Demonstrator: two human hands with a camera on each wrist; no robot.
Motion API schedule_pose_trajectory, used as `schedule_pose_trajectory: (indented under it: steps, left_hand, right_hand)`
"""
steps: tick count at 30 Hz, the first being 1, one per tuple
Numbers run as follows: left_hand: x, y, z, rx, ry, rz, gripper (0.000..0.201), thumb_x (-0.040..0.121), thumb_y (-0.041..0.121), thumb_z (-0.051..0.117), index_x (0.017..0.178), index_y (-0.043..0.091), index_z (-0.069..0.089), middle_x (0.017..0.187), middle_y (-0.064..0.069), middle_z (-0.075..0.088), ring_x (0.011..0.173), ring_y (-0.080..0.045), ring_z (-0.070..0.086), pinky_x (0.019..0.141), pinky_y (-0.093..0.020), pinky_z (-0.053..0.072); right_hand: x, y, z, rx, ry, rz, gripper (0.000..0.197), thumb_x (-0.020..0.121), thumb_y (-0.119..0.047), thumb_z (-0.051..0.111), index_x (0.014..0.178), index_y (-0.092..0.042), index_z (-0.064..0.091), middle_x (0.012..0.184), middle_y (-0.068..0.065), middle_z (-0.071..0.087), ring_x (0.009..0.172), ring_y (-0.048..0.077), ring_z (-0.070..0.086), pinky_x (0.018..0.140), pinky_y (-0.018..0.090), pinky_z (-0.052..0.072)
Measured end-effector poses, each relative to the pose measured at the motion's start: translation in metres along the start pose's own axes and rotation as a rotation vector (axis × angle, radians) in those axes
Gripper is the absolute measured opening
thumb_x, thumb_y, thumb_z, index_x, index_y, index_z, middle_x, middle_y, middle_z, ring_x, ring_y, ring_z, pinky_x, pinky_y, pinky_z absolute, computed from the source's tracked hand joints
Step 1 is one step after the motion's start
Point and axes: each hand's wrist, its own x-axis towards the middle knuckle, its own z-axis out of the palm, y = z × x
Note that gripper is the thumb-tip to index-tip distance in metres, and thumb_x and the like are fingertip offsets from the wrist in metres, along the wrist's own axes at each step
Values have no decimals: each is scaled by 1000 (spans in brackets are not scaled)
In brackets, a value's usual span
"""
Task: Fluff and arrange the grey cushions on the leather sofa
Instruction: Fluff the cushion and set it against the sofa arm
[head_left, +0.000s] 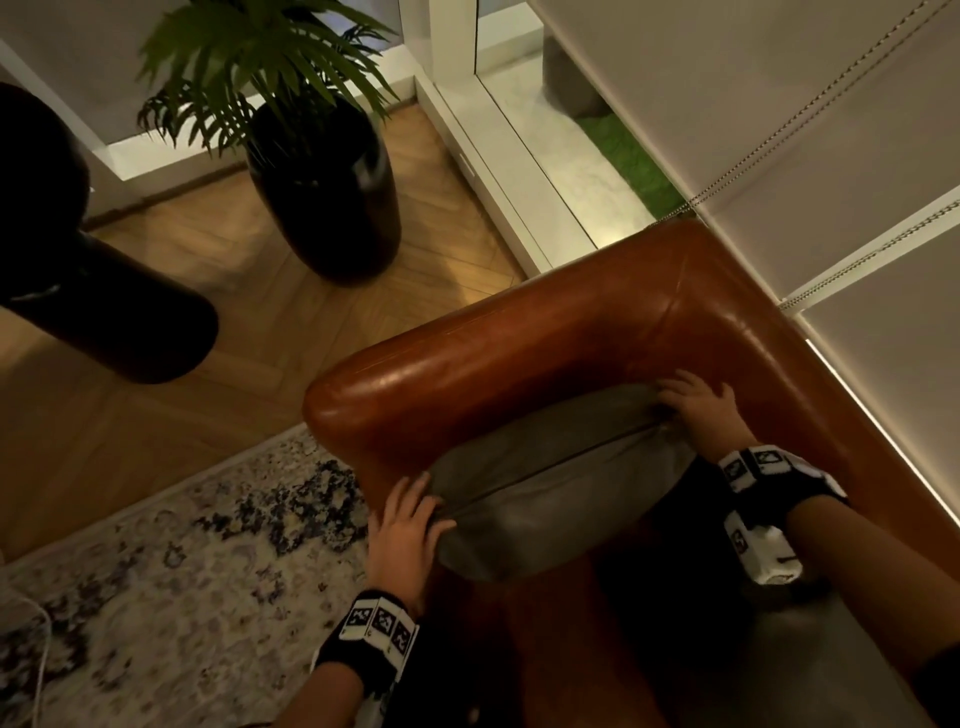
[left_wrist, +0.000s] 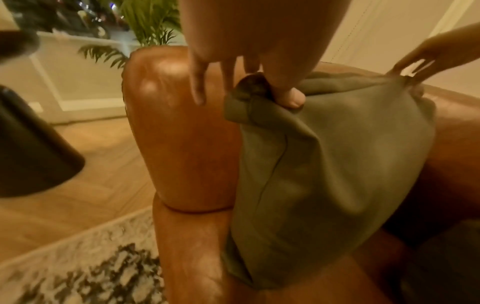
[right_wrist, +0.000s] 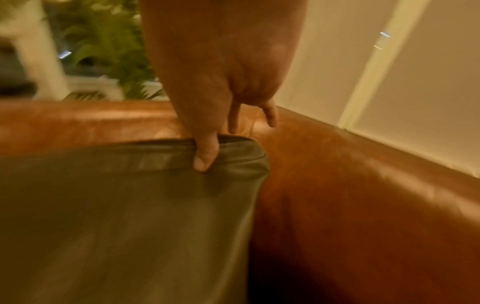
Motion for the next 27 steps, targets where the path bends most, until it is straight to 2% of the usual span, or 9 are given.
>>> schedule_pose_trajectory:
  steps: [3,6,9,12,16,18,23,25,27]
  left_hand:
    - [-16,4,0,-456,21,-354,68,85,62,37,133,13,41,140,-13,42,127,-30,42,106,-45,39]
    - [-21,6,-1,-685,-33,-618,59,89,53,41,119,3,53,117,-20,61,108,-35,57,97,-45,45]
    - [-9,16,4,-675,41,-668,57,92,51,37,118,3,55,119,-21,61,112,-37,55,99,-45,43]
    - [0,22,4,-671,128,-643,53,96,41,35,126,0,50,128,-22,56,121,-39,50,102,-44,40]
    - [-8,5,1,-568,153,-544,37,97,28,40,85,-2,57,77,-20,61,86,-40,61,67,-33,37]
    - [-8,5,3,-496,111,-557,38,97,27,41,86,-5,58,78,-25,61,84,-39,61,67,-30,32]
    - [6,8,0,-558,88,-602,38,98,27,38,117,-2,54,118,-24,59,111,-36,55,93,-38,41]
    - [14,16,-3,-623,88,-645,49,98,41,33,114,1,55,113,-18,60,109,-33,55,92,-38,40]
    - [24,29,-2,-664,118,-723,56,96,46,32,112,-2,54,109,-22,60,108,-36,55,89,-38,39]
  right_hand:
    - [-3,23,6,585,30,288,72,84,-36,61,146,-21,27,152,16,26,138,39,27,109,56,30]
    - [-5,35,2,1136,45,558,53,92,-44,50,128,-6,50,129,21,54,112,38,56,92,47,49]
    - [0,12,2,941,196,465,44,93,-42,51,97,1,59,99,21,62,95,37,60,77,38,46]
    - [1,-8,11,763,342,232,28,95,-25,52,92,2,58,88,20,62,79,27,56,71,31,36]
    - [-4,13,13,819,420,286,26,95,-29,50,84,-6,57,83,13,58,79,26,54,71,32,35]
    - [0,17,16,812,425,346,27,95,-29,51,80,-6,53,79,13,55,77,27,53,69,31,31]
    - [15,14,18,890,408,418,34,96,-31,49,91,3,54,86,19,55,82,29,52,70,32,32]
    - [19,8,19,890,425,476,36,97,-31,47,100,4,53,97,24,57,93,36,55,74,38,38]
    - [19,-11,21,673,494,542,36,96,-31,46,116,-1,50,119,23,51,113,39,48,94,50,36]
